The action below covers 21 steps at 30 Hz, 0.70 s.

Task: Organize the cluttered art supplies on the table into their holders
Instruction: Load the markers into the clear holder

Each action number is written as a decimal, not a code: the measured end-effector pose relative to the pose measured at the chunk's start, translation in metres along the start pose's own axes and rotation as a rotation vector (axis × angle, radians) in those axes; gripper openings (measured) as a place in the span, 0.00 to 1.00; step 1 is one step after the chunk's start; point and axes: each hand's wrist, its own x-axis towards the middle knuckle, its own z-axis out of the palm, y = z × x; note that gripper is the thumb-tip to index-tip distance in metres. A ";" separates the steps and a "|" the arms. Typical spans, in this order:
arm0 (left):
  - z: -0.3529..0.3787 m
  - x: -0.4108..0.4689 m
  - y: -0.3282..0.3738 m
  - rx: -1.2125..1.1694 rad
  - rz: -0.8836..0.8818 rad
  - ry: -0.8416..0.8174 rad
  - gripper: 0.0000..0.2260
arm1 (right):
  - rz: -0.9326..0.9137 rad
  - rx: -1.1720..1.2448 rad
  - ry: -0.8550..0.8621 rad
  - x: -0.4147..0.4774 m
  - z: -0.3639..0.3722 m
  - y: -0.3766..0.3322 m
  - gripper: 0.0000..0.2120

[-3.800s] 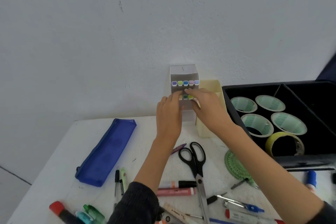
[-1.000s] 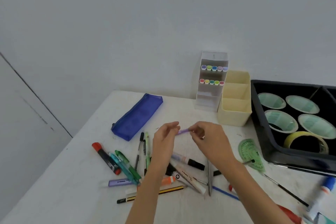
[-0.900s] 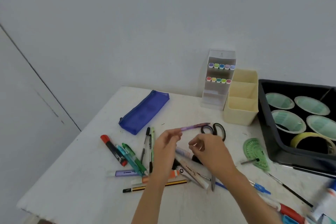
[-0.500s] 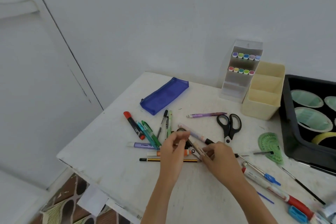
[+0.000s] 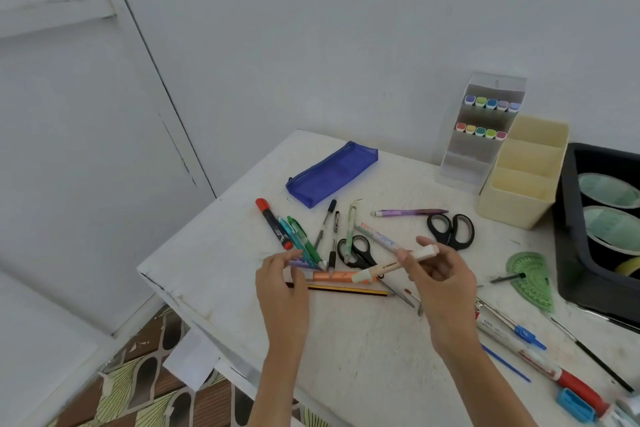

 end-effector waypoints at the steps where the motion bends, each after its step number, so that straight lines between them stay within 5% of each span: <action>1: -0.001 0.004 -0.006 0.083 0.063 -0.025 0.12 | 0.008 0.032 0.010 0.000 0.000 -0.001 0.12; 9: -0.005 0.021 -0.015 0.360 0.243 -0.314 0.11 | 0.078 0.042 0.007 -0.006 0.009 0.003 0.08; 15: -0.004 0.037 -0.003 0.409 0.353 -0.426 0.07 | 0.092 0.050 -0.011 -0.009 0.011 0.007 0.07; 21: -0.005 0.041 0.005 0.362 0.403 -0.573 0.13 | 0.066 0.033 0.031 -0.006 0.008 0.006 0.06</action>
